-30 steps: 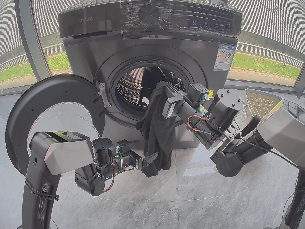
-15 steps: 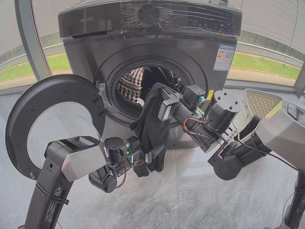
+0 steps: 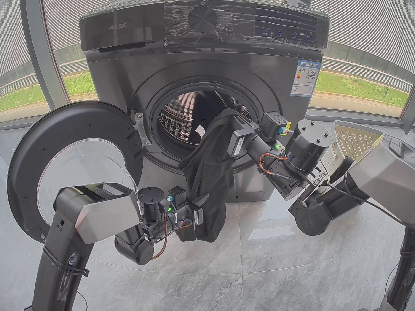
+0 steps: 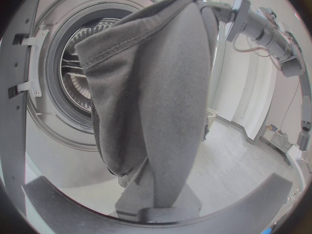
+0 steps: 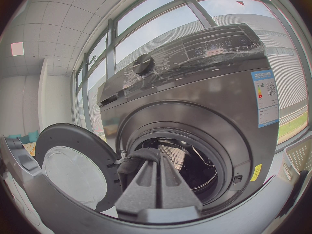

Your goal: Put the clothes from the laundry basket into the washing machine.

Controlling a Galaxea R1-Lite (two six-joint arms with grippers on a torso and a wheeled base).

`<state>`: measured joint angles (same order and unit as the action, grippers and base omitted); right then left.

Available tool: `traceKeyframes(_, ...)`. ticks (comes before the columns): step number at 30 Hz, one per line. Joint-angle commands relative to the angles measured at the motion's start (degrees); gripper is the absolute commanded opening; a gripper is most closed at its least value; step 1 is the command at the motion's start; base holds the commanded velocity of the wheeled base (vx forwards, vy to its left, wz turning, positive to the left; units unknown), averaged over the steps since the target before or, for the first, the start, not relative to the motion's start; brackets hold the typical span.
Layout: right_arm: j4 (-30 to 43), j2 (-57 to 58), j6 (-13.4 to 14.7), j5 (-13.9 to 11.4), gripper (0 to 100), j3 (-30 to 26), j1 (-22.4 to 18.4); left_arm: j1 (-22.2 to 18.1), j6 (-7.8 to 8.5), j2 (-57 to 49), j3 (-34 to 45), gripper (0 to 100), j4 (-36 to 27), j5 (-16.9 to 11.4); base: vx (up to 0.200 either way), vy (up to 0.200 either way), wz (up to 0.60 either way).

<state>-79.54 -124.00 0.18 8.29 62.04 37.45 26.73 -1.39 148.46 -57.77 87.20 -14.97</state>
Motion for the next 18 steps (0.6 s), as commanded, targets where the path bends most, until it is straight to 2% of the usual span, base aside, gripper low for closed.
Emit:
traceKeyframes(1, 0.0, -1.2, 0.0, 0.1, 0, 0.9, -3.3, 0.6, -0.10, -11.5, 11.5, 0, 0.3, -2.0, 0.000, 0.000, 0.00)
traceKeyframes(3, -0.1, -1.9, 0.1, 0.1, 0, 0.8, -4.5, 0.5, -0.02, -19.0, 19.5, 0, 0.2, -4.0, 0.000, 0.000, 0.00)
traceKeyframes(8, -0.7, -3.0, 0.1, 0.1, 0, -0.4, -5.0, 0.5, 0.16, -29.0, 27.9, 0, 0.0, -6.6, 0.000, 0.000, 0.00)
traceKeyframes(10, -1.0, -3.1, 0.1, 0.1, 0, -2.1, -4.7, 0.5, 0.07, -34.9, 32.6, 0, -0.1, -8.5, 0.000, 0.000, 0.00)
traceKeyframes(14, -0.3, -2.9, 0.1, 0.1, 0, -5.8, -4.2, 0.5, -0.19, -41.4, 37.1, 0, -0.2, -10.4, 0.000, 0.000, 0.00)
traceKeyframes(18, -0.5, -3.0, 0.0, 0.1, 0, -8.0, -4.1, 0.4, -0.02, -42.5, 36.9, 0, -0.2, -10.4, 0.000, 0.000, 0.00)
